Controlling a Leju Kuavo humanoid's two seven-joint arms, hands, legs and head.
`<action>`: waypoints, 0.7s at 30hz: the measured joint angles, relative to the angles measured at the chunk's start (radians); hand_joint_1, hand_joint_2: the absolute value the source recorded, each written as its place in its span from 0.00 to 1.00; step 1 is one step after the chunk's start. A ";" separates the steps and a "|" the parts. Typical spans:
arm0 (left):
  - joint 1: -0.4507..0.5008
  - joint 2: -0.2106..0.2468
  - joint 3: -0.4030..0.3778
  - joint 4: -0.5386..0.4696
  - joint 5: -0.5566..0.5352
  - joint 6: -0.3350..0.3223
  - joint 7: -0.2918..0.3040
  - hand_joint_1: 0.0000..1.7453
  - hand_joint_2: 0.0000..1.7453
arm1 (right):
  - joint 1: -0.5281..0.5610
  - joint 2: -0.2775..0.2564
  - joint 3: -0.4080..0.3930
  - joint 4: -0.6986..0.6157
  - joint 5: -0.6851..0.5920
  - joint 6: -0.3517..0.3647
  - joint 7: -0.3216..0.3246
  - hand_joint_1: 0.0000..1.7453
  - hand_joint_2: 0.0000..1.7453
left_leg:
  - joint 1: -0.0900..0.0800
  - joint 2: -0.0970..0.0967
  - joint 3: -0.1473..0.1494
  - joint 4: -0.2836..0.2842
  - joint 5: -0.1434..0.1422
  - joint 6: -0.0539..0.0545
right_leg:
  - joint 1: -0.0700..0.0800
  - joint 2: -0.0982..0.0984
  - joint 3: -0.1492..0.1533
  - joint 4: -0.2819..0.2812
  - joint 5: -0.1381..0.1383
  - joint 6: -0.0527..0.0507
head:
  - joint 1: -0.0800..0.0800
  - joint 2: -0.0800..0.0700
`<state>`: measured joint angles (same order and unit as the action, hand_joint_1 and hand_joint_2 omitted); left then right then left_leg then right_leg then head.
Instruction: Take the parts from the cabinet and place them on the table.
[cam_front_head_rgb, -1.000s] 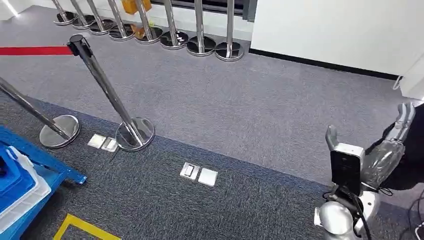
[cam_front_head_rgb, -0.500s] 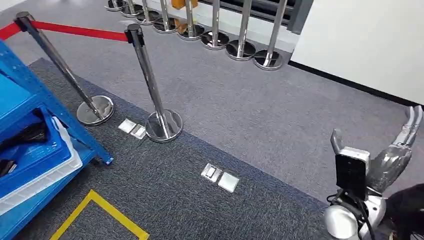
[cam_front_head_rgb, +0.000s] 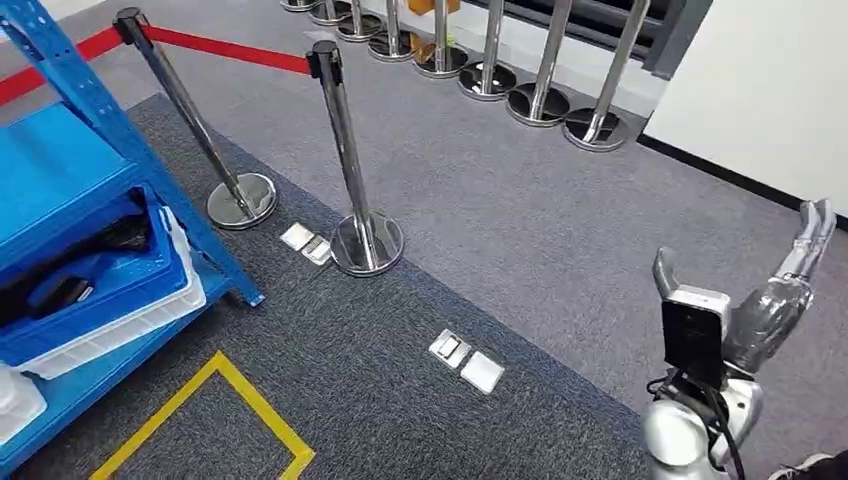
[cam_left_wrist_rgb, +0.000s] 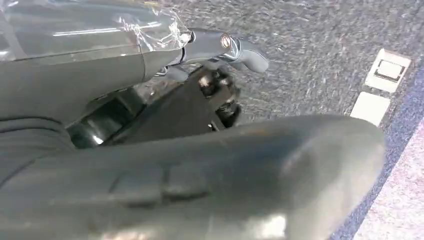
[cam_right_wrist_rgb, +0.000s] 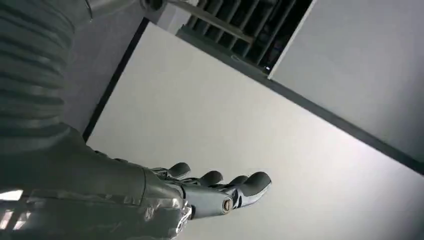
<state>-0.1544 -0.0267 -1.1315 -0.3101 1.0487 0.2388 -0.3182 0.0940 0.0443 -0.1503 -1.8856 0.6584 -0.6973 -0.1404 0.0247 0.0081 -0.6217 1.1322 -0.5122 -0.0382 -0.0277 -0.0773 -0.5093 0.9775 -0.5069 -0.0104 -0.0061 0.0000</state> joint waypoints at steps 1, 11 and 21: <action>-0.001 0.000 0.000 0.000 0.000 0.000 0.000 0.00 0.00 | 0.000 0.000 0.000 0.000 0.000 0.000 0.000 0.00 1.00 | 0.000 0.035 0.043 -0.083 0.036 0.000 | 0.000 -0.009 0.006 0.001 -0.004 0.006 | -0.002 0.000; -0.008 -0.002 0.000 0.002 0.000 0.002 -0.001 0.00 0.00 | -0.004 -0.001 0.000 0.001 -0.001 0.000 0.000 0.00 1.00 | -0.013 -0.020 0.064 -0.146 0.043 0.064 | 0.001 0.072 -0.099 0.272 -0.170 0.046 | 0.026 0.000; -0.004 -0.005 0.000 0.003 0.000 0.002 -0.001 0.00 0.00 | -0.006 -0.001 0.000 0.003 -0.001 0.000 0.000 0.00 1.00 | -0.016 -0.138 0.067 -0.150 0.040 0.036 | 0.024 0.131 -0.023 0.013 0.011 -0.001 | 0.047 0.000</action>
<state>-0.1579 -0.0320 -1.1311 -0.3071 1.0491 0.2403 -0.3193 0.0877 0.0431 -0.1503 -1.8822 0.6577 -0.6970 -0.1408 0.0084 -0.1303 -0.5544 0.9824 -0.4721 -0.0020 -0.0036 0.0537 -0.5324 0.9904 -0.4959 -0.0113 0.0404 0.0000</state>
